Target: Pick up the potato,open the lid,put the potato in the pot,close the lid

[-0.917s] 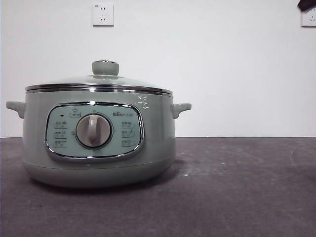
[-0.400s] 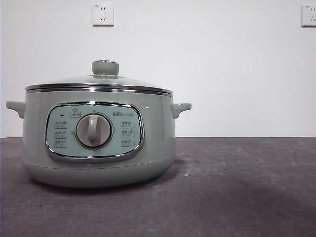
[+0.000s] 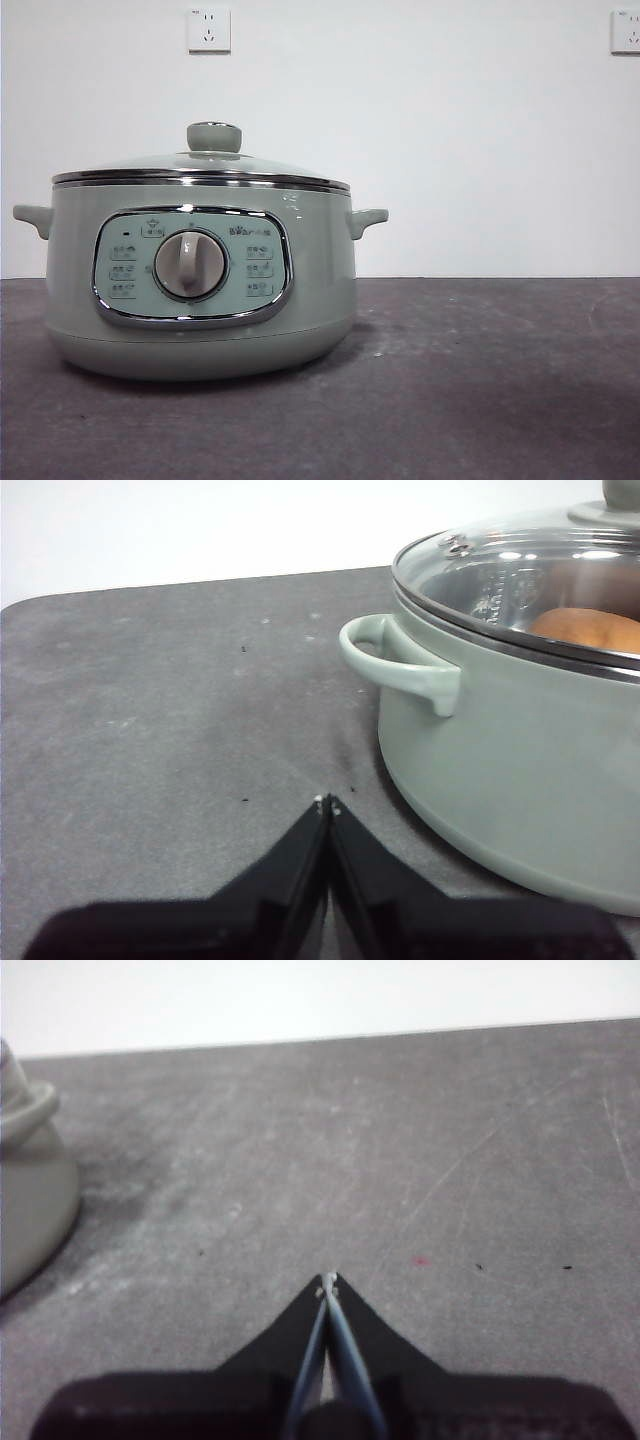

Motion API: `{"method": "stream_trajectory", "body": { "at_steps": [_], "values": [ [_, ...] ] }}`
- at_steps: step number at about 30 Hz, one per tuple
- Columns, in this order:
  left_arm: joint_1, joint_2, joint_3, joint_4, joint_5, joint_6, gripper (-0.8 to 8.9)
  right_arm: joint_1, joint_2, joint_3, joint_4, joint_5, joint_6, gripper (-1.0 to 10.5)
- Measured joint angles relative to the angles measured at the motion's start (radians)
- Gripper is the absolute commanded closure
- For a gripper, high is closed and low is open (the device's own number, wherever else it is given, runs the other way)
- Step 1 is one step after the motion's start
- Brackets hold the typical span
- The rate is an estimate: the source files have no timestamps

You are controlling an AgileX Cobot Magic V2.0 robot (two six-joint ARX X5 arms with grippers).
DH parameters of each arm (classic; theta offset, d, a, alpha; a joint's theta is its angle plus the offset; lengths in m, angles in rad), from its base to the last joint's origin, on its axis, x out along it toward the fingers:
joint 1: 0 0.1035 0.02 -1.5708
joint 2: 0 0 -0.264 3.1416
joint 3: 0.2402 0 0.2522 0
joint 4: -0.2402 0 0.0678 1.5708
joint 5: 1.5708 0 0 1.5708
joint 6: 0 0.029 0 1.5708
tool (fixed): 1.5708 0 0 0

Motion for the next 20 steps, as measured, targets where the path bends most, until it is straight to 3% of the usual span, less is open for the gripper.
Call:
{"method": "stream_trajectory", "body": {
  "at_steps": [20],
  "values": [
    [0.0,0.0,0.0,0.0,0.0,0.0,8.17,0.0,-0.002,-0.003,0.009,0.004,0.041,9.5]
  ]
}}
